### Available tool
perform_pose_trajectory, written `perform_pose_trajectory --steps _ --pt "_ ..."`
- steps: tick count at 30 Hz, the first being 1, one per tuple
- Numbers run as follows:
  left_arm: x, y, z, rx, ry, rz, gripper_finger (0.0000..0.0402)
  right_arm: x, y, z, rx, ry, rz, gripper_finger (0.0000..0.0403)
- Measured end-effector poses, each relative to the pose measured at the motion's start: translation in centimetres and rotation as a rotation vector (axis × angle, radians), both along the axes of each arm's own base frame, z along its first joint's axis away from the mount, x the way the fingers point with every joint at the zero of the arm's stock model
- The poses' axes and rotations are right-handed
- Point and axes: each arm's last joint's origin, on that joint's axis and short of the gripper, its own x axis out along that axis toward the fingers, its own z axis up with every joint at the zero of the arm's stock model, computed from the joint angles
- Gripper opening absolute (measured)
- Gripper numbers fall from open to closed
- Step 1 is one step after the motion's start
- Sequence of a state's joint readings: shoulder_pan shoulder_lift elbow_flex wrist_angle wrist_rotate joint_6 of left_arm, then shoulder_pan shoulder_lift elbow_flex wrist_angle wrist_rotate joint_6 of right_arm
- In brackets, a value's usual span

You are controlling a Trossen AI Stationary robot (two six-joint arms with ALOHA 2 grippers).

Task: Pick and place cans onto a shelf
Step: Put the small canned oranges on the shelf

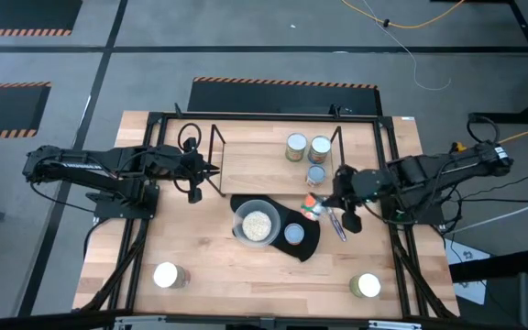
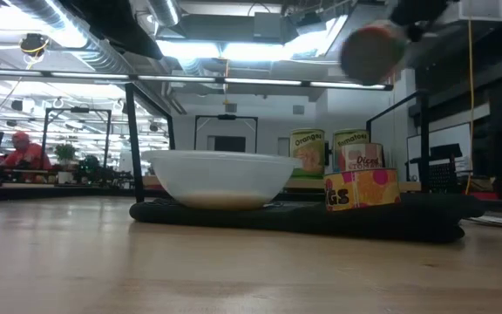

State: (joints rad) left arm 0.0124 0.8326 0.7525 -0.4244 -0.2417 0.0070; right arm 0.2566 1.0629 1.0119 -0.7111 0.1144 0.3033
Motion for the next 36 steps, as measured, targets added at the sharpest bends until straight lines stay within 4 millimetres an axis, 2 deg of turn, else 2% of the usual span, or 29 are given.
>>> perform_pose_trajectory --steps 7,13,19,26,36 --pt "0.0 0.0 0.0 0.001 0.001 -0.001 0.004 3.2 -1.9 -0.7 -0.181 -0.066 0.038 0.0" --pt "0.0 0.0 0.0 0.001 0.001 -0.001 0.004 5.1 -3.7 -2.3 -0.332 0.0 -0.015 0.0" --pt "0.0 0.0 0.0 0.001 0.0 0.0 0.004 6.8 -5.1 -4.2 -0.397 0.073 -0.026 0.0" --pt "0.0 0.0 0.0 0.001 0.0 0.0 0.004 7.2 -5.0 -4.8 -0.329 0.089 0.033 0.0001" --pt "0.0 0.0 0.0 0.0 0.0 0.0 0.004 7.0 -3.9 -4.7 -0.003 0.07 0.127 0.003"
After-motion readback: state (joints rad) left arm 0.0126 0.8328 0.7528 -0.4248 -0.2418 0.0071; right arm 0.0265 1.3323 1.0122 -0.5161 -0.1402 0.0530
